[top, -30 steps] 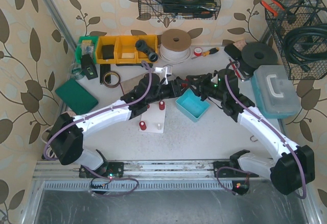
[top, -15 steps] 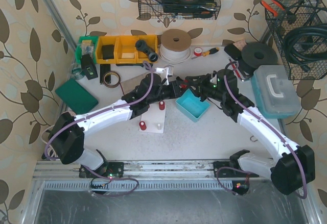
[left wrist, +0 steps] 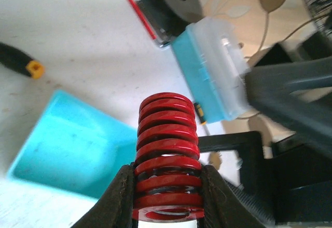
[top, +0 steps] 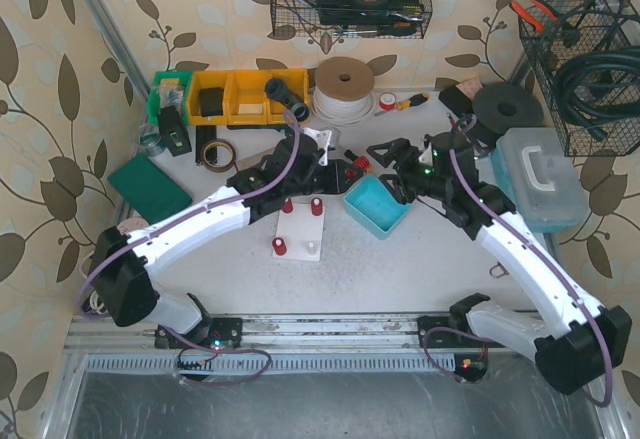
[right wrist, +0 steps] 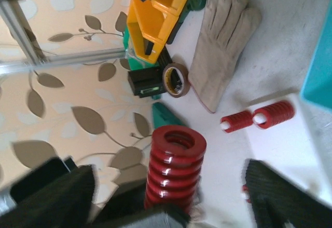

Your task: Install the large spring

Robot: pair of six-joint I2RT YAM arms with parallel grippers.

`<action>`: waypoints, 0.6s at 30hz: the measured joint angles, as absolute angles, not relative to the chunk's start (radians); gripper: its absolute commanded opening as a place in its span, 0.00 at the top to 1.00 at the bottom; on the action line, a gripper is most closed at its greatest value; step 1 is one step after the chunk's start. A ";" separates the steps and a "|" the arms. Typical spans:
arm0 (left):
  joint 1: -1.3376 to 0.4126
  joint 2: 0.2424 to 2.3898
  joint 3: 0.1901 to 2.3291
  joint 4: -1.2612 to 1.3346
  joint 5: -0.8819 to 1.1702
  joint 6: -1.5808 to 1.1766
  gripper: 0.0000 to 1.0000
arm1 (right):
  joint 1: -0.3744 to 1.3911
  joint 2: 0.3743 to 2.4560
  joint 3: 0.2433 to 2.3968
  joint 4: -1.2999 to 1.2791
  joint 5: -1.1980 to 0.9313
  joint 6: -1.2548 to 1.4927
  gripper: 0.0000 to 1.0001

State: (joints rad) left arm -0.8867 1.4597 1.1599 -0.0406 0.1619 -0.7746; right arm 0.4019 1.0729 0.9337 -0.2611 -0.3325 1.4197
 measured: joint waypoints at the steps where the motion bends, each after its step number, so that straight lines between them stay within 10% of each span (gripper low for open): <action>1: -0.883 1.452 1.185 -0.101 0.158 -0.749 1.00 | 0.402 1.057 0.952 -0.301 -0.318 1.374 0.15; 18: -0.883 1.433 1.541 -1.110 0.096 -0.451 1.00 | 0.402 1.037 0.982 -0.718 -0.059 0.770 0.00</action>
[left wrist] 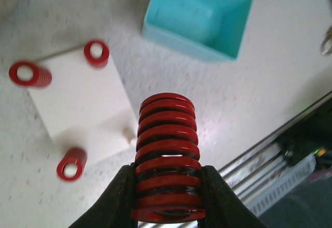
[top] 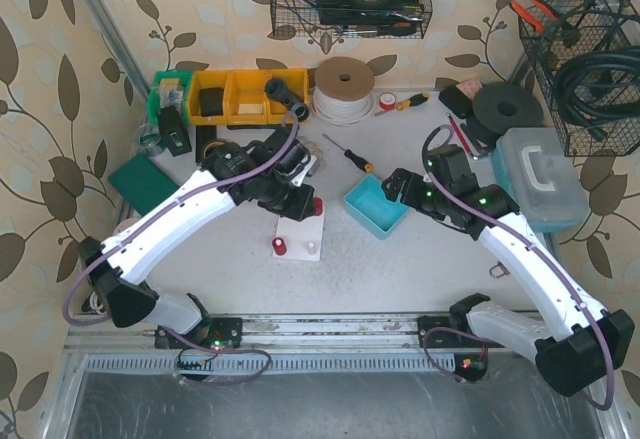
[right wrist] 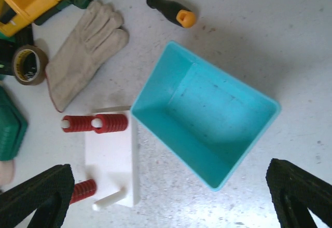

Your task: Install the large spring

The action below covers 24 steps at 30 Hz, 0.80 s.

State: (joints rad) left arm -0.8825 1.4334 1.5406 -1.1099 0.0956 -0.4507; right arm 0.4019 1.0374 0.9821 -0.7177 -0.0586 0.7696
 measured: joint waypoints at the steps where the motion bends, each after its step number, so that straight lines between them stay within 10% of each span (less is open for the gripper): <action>1: -0.883 1.453 1.544 -1.135 0.105 -0.450 1.00 | 0.402 1.039 0.982 -0.722 -0.050 0.754 0.00; 24: -0.899 1.730 1.532 -1.288 0.141 -0.450 1.00 | 0.443 1.058 0.982 -0.728 0.019 0.661 0.00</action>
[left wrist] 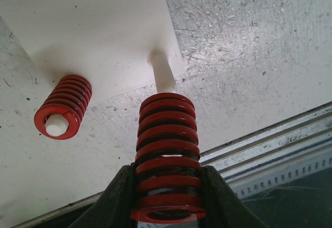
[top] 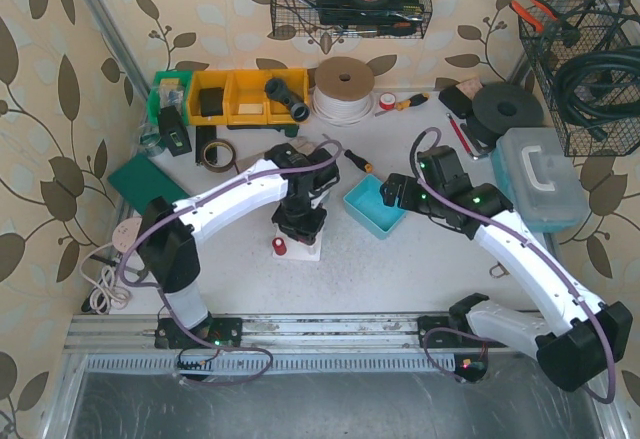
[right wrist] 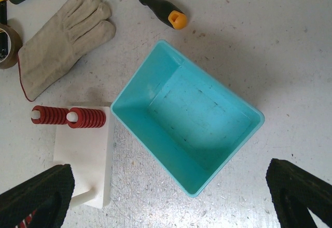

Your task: Install the large spring

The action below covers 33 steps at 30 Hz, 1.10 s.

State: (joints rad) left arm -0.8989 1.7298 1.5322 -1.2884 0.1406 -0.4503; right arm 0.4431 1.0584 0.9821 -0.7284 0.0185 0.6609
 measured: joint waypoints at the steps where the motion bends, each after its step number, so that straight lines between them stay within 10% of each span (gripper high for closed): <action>1: -0.899 1.738 1.532 -1.287 0.141 -0.450 1.00 | 0.443 1.060 0.982 -0.727 0.019 0.661 0.00; 33: -0.912 1.945 1.545 -1.266 0.133 -0.423 1.00 | 0.443 1.058 0.997 -0.722 0.035 0.641 0.00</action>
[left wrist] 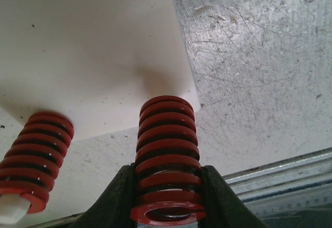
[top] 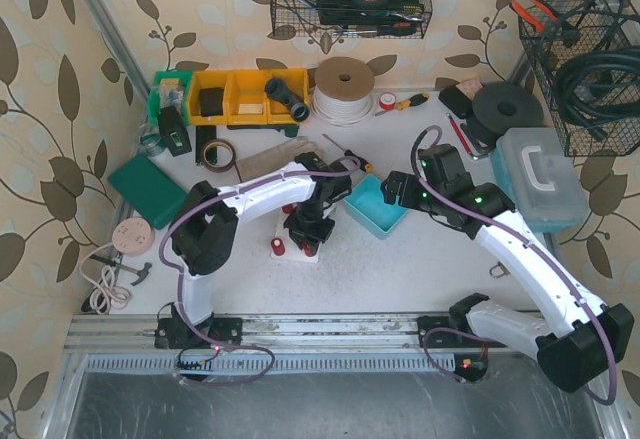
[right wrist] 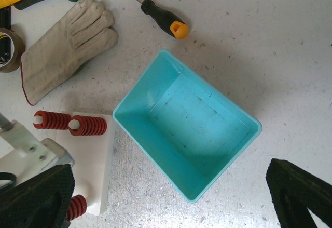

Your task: Install the large spring

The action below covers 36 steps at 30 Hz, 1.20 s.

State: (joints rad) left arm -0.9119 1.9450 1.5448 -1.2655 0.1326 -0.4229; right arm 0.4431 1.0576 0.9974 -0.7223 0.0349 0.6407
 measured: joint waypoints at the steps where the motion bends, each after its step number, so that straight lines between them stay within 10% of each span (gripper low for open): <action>1: -0.912 1.953 1.545 -1.264 0.133 -0.420 1.00 | 0.443 1.056 0.997 -0.722 0.035 0.640 0.00; 15: -0.902 2.051 1.634 -1.243 0.136 -0.413 1.00 | 0.443 1.038 0.997 -0.725 0.051 0.623 0.00; 24: -0.883 2.062 1.655 -1.197 0.156 -0.396 0.29 | 0.443 1.023 0.997 -0.750 0.066 0.612 0.00; 36: -0.882 1.952 1.672 -1.134 0.145 -0.403 0.18 | 0.443 0.988 1.052 -0.787 0.158 0.559 0.00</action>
State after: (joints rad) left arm -0.8822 1.9518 1.6722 -1.1339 0.1448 -0.4026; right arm 0.4431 0.9882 1.0519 -0.7868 0.1581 0.5587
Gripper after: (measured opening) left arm 0.811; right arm 0.992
